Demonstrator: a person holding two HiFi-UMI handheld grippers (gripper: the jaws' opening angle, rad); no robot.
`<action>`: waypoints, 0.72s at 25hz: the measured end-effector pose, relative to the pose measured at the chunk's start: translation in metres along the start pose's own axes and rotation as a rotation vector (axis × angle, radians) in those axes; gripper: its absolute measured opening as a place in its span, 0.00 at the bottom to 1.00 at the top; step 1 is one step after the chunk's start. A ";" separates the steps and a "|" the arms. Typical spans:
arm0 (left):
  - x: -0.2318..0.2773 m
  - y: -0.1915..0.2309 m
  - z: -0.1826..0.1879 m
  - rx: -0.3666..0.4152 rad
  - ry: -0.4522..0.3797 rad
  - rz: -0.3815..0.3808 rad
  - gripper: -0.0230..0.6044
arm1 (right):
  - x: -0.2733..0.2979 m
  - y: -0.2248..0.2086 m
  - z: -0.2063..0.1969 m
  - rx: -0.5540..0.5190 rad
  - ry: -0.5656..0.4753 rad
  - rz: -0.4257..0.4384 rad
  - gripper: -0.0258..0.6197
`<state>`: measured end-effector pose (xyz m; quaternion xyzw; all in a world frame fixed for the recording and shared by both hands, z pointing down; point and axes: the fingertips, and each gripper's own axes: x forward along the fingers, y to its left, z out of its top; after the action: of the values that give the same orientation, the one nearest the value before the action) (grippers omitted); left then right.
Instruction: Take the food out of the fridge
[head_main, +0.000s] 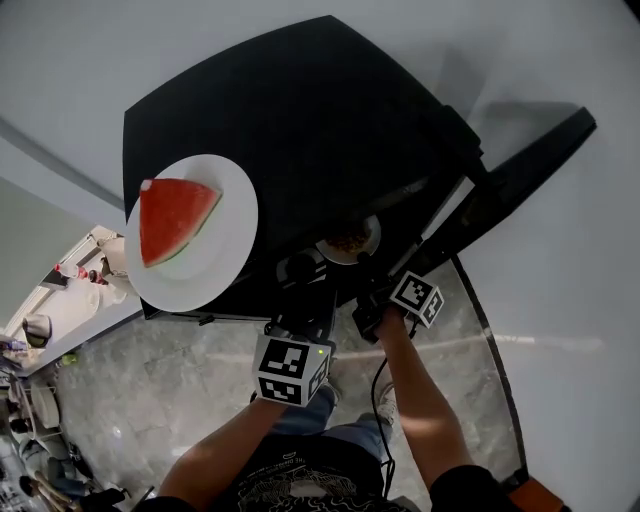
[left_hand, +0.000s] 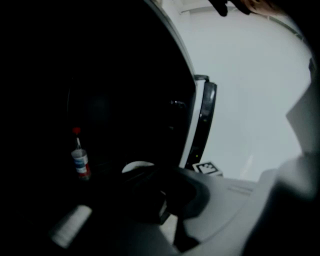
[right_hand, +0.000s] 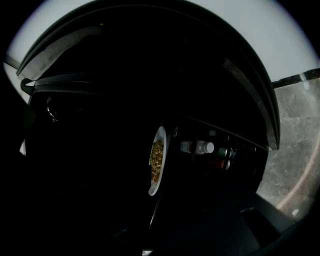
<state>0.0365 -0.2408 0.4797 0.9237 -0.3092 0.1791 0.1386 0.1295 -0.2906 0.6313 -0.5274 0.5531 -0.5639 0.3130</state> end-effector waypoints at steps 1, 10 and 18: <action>0.001 0.002 -0.002 -0.002 0.005 0.000 0.04 | 0.003 -0.001 0.000 0.010 0.004 -0.001 0.19; 0.002 0.011 -0.004 -0.019 0.011 0.021 0.04 | 0.008 -0.001 0.003 0.170 -0.002 0.048 0.05; -0.008 0.005 0.004 -0.031 -0.008 0.055 0.04 | -0.017 0.018 -0.003 0.197 0.021 0.118 0.05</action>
<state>0.0282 -0.2423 0.4738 0.9134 -0.3375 0.1743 0.1465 0.1263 -0.2770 0.6101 -0.4547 0.5281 -0.6016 0.3904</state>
